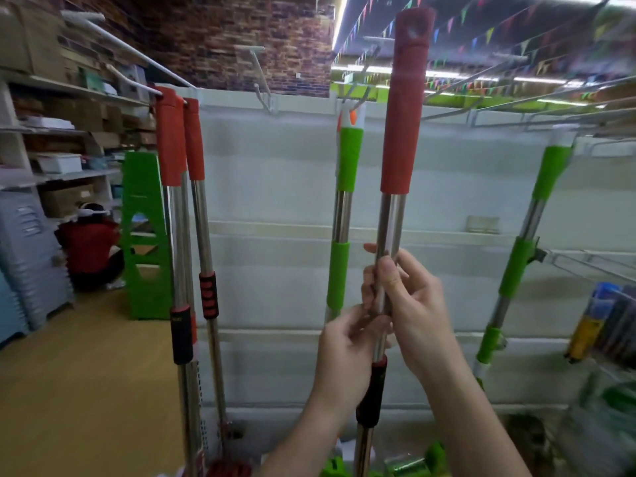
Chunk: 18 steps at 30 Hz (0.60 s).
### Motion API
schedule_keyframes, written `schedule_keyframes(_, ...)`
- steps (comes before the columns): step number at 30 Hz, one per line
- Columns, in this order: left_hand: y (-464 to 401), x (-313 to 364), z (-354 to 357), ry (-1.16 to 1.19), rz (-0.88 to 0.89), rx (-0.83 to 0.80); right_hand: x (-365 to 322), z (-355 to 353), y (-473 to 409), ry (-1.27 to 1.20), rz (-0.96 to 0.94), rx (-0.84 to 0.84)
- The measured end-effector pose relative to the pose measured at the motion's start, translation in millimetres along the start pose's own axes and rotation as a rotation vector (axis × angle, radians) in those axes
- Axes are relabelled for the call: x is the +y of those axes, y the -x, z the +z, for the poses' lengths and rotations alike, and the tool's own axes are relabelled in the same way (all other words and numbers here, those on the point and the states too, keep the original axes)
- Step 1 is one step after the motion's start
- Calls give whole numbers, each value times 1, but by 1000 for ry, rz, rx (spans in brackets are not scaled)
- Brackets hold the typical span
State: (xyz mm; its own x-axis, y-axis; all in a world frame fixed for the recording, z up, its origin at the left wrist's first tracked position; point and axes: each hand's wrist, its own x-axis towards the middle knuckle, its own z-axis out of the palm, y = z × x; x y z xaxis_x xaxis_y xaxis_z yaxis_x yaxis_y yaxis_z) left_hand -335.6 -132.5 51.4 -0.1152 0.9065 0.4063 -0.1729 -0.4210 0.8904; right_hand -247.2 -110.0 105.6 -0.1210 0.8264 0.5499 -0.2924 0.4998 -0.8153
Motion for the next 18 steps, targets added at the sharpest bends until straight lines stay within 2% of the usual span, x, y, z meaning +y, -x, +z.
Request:
schedule_keyframes(10,30,0,5,49,12,-129,-25,7,43,69,-34,168)
schedule_keyframes(18,51,-16,42,84,-56,-184,-34,-24,69,122,-12,306)
